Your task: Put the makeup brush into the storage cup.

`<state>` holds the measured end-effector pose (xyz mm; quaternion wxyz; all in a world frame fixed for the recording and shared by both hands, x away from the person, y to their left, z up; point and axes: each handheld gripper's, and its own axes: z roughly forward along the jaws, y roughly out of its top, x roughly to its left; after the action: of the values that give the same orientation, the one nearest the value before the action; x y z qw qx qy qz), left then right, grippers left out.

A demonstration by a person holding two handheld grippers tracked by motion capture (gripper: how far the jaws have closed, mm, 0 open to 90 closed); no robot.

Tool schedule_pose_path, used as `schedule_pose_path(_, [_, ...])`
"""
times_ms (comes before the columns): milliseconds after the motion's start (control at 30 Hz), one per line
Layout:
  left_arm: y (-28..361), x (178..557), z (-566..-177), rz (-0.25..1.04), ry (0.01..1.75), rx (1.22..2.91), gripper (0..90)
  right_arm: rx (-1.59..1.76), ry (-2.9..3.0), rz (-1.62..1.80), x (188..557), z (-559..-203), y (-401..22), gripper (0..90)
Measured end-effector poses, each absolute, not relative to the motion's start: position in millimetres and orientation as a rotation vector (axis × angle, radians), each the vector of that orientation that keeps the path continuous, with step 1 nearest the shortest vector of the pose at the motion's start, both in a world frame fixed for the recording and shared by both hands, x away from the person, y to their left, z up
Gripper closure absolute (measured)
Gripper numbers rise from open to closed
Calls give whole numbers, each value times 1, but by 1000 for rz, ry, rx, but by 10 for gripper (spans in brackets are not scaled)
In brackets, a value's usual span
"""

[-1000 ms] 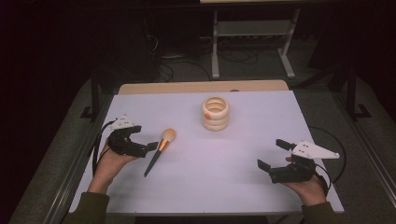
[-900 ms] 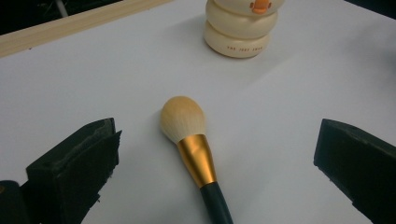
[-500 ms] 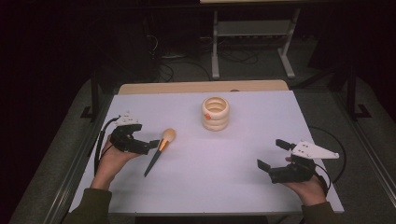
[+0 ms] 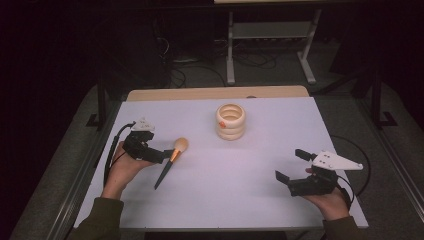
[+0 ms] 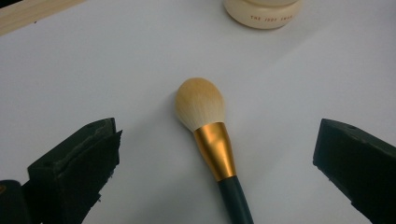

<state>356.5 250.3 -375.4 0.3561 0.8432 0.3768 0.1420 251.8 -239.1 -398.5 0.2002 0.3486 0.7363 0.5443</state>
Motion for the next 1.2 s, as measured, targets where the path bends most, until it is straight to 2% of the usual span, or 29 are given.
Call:
schedule_pose_path(533, [235,370,-388,314,1037,2301,0,972,2063,1518,253,-399,-238,0])
schedule_pose_path(600, [234,371,-390,310,1044,2309,37,980,2065,1519,252,-399,-239,0])
schedule_pose_path(767, [233,374,-395,297,1071,2337,61,979,2065,1518,253,-399,-239,0])
schedule_pose_path(867, [232,374,-397,276,1078,2345,133,979,2066,1517,253,-399,-238,0])
schedule_pose_path(1000, [232,376,-400,255,1099,2360,151,978,2066,1516,253,-399,-238,0])
schedule_pose_path(1200, [229,380,-405,204,1139,2381,246,981,2068,1516,253,-399,-238,0])
